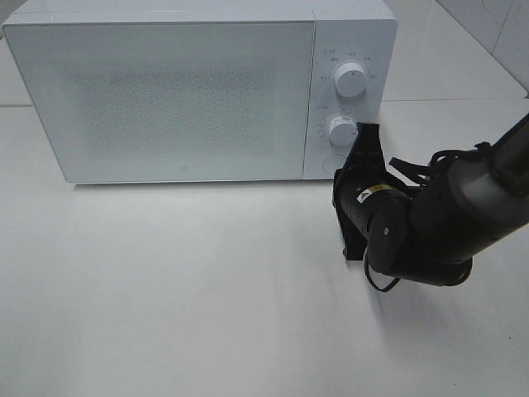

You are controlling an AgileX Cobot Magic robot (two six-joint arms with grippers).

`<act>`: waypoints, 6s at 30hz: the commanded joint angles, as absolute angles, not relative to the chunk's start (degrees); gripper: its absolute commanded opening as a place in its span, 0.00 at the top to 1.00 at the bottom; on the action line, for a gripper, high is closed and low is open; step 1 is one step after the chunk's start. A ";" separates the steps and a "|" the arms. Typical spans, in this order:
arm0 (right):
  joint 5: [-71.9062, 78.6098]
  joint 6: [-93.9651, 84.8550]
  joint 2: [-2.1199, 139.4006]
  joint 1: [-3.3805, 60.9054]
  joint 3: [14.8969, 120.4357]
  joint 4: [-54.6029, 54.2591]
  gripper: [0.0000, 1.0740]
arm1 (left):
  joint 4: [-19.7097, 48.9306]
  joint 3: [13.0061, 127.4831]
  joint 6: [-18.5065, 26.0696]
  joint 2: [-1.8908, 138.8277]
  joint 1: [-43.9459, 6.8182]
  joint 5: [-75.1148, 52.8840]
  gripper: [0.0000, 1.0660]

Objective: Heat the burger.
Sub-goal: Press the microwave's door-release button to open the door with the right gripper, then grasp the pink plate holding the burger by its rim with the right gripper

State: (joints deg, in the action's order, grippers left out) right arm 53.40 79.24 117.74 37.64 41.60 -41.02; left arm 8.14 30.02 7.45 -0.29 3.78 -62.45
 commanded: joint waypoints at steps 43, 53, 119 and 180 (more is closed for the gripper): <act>56.26 73.28 123.64 33.58 52.08 -41.08 1.00 | 8.31 30.02 7.39 -0.57 3.90 -61.88 0.08; 56.78 73.34 123.99 33.52 53.46 -42.34 1.00 | 8.31 30.02 7.39 -0.57 3.90 -61.88 0.08; 34.84 63.48 112.41 33.63 44.58 -30.54 1.00 | 8.25 30.02 7.39 -0.57 3.90 -61.88 0.08; -33.98 -51.62 95.63 33.63 65.03 0.80 0.95 | 8.25 30.02 7.39 -0.57 3.90 -61.88 0.08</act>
State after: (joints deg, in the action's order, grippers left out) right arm -33.58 -48.70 95.97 33.75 64.69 0.40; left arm 8.14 30.02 7.45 -0.29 3.78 -62.45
